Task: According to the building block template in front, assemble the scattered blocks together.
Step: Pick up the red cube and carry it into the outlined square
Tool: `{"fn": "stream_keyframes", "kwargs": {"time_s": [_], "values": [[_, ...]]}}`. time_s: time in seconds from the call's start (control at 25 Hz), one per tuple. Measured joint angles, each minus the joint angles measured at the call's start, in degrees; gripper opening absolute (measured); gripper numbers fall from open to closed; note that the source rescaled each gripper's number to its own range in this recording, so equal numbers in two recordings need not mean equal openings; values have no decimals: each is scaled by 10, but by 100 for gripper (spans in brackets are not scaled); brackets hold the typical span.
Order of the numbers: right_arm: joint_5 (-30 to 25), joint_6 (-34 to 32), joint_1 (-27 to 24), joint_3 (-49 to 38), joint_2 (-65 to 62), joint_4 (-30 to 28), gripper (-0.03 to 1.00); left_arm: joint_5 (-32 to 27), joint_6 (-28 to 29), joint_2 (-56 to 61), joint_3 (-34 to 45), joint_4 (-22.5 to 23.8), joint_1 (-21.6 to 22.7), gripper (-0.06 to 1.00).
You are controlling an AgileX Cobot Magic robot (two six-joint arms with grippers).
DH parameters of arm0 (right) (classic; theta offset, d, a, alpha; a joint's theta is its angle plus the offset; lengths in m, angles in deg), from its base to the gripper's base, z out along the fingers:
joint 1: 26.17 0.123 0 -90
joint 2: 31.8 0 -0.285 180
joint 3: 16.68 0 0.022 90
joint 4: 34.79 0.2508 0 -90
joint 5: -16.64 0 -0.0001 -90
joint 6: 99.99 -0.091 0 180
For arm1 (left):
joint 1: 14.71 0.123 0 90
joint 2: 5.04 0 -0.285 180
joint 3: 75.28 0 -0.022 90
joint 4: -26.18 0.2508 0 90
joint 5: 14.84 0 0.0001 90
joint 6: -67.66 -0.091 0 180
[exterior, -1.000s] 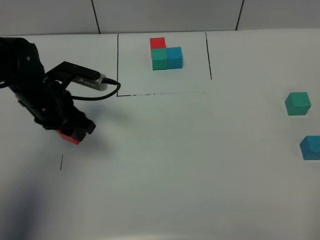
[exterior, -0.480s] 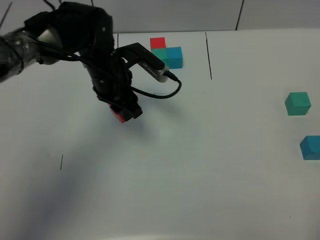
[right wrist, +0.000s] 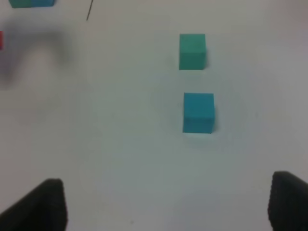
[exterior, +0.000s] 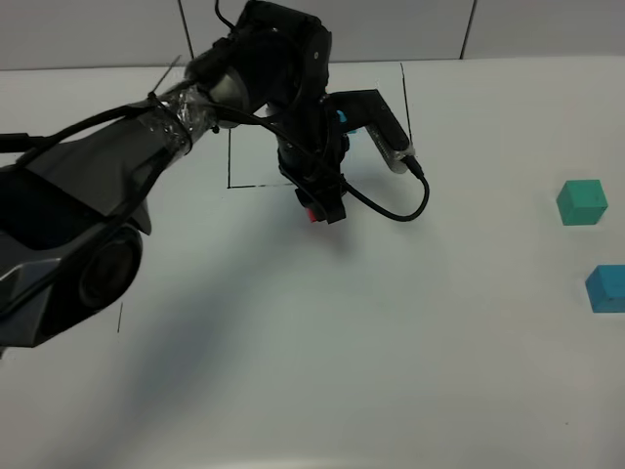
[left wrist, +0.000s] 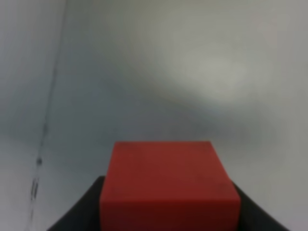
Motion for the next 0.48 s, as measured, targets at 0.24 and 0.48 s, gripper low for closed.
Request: {"fn": "stream_keyframes", "kwargs": {"time_s": [0.24,0.48], "values": [[0,0,0,0,0,0,81,0,-47,-33,-36,9,-15,0],[0,0,0,0,0,0,81,0,-90,-34,-37,9,-22,0]]}}
